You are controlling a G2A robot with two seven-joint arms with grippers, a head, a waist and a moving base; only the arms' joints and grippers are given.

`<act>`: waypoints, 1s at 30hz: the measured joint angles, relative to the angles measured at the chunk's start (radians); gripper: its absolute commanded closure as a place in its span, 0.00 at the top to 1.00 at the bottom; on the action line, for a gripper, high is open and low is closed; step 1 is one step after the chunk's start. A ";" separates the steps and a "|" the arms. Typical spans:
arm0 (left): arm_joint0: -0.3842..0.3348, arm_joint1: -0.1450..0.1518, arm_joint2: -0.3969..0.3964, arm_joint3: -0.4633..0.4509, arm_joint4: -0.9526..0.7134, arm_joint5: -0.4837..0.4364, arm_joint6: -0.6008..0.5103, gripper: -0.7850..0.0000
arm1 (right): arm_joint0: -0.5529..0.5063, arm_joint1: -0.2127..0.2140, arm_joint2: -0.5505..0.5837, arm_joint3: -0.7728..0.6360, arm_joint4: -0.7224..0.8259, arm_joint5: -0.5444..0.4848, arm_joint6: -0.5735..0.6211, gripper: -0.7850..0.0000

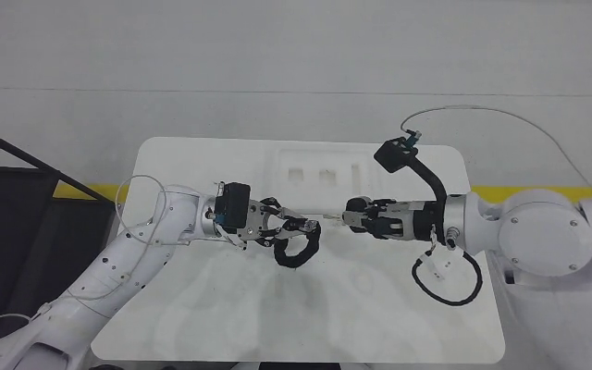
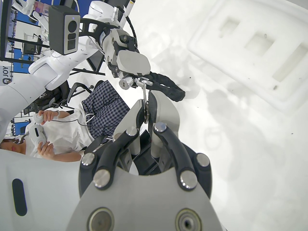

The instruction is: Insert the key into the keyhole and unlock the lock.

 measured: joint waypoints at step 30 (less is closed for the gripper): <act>-0.025 -0.080 0.080 0.063 0.057 0.208 0.069 0.00 | 0.130 0.039 -0.113 -0.090 -0.064 0.083 0.111 0.00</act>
